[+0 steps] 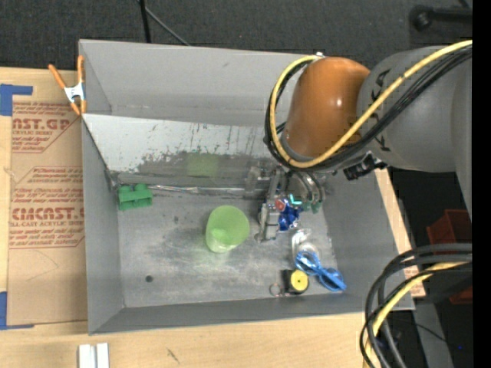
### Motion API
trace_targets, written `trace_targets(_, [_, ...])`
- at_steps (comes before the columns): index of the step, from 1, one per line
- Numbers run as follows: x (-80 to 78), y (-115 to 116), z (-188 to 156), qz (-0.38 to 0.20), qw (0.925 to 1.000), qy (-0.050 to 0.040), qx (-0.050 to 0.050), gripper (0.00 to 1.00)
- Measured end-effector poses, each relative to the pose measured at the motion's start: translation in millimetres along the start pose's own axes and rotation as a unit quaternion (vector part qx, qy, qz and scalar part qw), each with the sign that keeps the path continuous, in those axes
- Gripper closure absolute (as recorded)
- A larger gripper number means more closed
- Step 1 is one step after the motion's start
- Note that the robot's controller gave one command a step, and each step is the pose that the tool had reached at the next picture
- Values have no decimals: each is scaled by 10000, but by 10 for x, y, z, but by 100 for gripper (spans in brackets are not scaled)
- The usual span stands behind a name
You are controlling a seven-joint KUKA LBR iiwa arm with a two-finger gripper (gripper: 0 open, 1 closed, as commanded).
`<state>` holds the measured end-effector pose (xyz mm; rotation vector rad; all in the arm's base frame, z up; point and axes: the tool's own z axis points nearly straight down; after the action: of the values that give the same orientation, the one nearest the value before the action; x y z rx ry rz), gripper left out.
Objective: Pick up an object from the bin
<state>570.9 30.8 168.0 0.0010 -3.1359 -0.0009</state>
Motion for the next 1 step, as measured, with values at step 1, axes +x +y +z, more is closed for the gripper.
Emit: trace_targets(1, [-196,-708,687,-725,9974,-14,4,0])
